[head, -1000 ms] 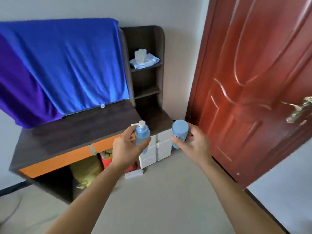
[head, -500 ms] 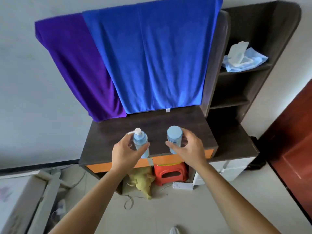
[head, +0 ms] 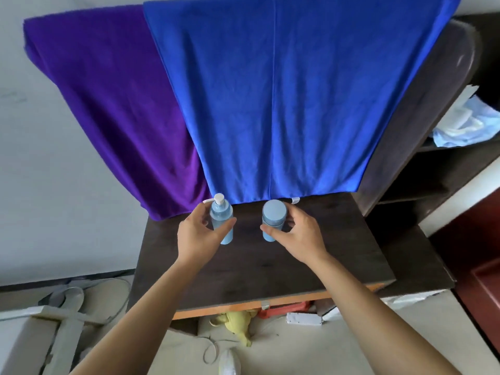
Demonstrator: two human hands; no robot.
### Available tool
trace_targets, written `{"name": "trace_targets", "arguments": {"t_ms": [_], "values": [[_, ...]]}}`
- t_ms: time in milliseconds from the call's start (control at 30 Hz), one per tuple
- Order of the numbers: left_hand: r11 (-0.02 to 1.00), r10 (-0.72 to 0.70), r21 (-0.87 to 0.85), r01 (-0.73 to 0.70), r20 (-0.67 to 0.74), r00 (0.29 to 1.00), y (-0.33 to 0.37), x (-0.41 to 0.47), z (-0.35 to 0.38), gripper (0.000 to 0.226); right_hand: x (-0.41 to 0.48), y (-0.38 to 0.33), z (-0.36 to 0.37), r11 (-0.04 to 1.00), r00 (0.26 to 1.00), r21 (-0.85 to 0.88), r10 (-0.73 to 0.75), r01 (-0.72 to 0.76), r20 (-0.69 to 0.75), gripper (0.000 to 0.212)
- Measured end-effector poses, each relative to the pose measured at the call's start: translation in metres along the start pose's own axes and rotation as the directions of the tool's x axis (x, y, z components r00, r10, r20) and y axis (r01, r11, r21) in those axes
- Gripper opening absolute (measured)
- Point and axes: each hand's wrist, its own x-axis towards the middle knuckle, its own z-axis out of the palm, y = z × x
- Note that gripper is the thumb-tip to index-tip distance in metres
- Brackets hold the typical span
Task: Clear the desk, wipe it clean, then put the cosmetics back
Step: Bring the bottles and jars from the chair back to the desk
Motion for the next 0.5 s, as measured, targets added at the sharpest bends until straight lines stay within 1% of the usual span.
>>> {"name": "trace_targets", "arguments": {"t_ms": [67, 200, 267, 367, 433, 500], "values": [[1.000, 0.006, -0.017, -0.005, 0.061, 0.998, -0.005, 0.025, 0.014, 0.048, 0.009, 0.005, -0.001, 0.998, 0.998, -0.035, 0.049, -0.050, -0.034, 0.069], [0.999, 0.025, -0.040, -0.017, 0.207, 0.978, -0.001, 0.067, 0.060, 0.046, 0.019, 0.023, -0.023, 0.987, 0.979, -0.066, 0.135, -0.146, -0.151, 0.068], [0.998, 0.033, -0.052, -0.020, 0.278, 0.960, 0.007, 0.078, 0.090, 0.047, 0.022, 0.038, -0.039, 0.976, 0.955, -0.047, 0.198, -0.213, -0.221, 0.064], [0.997, 0.027, -0.079, 0.002, 0.367, 0.930, 0.019, 0.088, 0.141, 0.050, 0.031, 0.068, -0.066, 0.949, 0.899, -0.003, 0.299, -0.316, -0.321, 0.061], [0.996, 0.001, -0.080, 0.035, 0.408, 0.913, 0.024, 0.091, 0.177, 0.051, 0.041, 0.091, -0.083, 0.929, 0.870, -0.007, 0.344, -0.370, -0.353, 0.061], [0.995, -0.035, -0.072, 0.073, 0.429, 0.903, 0.027, 0.094, 0.213, 0.053, 0.055, 0.116, -0.098, 0.916, 0.855, -0.009, 0.371, -0.402, -0.363, 0.055]]}}
